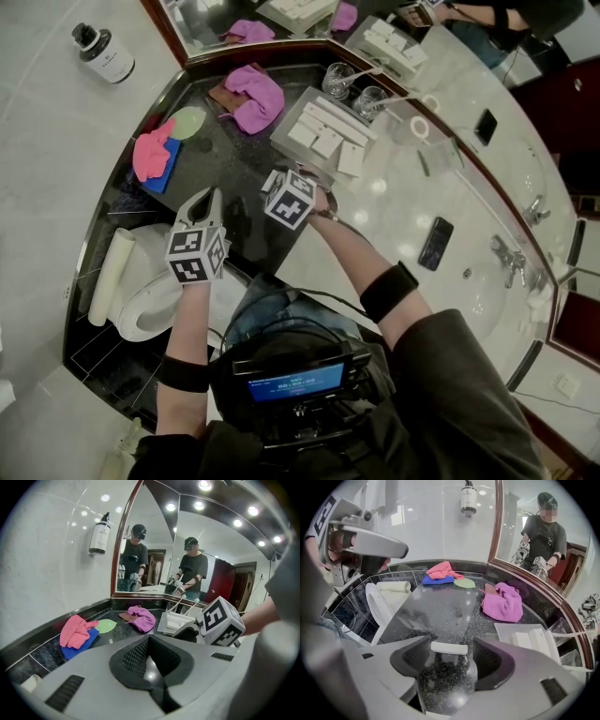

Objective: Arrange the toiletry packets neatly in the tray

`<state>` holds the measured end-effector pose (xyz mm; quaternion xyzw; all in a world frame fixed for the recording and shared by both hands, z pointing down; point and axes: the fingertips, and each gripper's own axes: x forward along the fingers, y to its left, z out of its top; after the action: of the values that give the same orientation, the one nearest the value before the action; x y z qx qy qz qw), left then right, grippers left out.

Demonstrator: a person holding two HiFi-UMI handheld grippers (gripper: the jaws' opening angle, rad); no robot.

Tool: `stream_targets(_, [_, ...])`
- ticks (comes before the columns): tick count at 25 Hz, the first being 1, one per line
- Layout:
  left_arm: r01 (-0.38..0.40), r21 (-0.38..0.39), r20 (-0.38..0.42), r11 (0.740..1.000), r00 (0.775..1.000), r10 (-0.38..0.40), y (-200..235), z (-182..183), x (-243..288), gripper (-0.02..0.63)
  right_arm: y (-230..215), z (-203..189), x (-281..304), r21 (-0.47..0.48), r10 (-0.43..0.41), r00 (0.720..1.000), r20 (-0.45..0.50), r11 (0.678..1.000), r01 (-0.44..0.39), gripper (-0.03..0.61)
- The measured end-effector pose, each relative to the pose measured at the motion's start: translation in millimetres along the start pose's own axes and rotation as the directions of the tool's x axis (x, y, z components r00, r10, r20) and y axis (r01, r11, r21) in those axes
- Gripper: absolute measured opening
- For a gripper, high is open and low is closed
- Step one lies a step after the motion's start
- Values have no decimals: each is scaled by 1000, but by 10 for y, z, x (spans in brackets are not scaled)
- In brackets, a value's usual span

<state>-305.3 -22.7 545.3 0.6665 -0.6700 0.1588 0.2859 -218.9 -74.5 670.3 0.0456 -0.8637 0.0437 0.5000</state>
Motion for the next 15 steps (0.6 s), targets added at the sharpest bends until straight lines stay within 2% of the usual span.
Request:
stream_targets(4, [9, 18, 17, 1000, 1000, -9, -141, 72, -48, 0, -143, 81, -414, 61, -90, 991, 97, 995, 84, 97])
stream_targets(6, [19, 30, 27, 999, 999, -19, -241, 123, -73, 0, -167, 67, -628, 110, -109, 985, 136, 990, 94, 48])
stream_targets(11, [52, 74, 49, 996, 997, -56, -559, 233, -137, 0, -188, -55, -1213, 175, -164, 965, 205, 976, 128, 14])
stream_targets(15, [81, 106, 61, 991, 994, -88, -816, 306, -173, 0, -248, -292, -1653, 265, -220, 944, 246, 952, 153, 14])
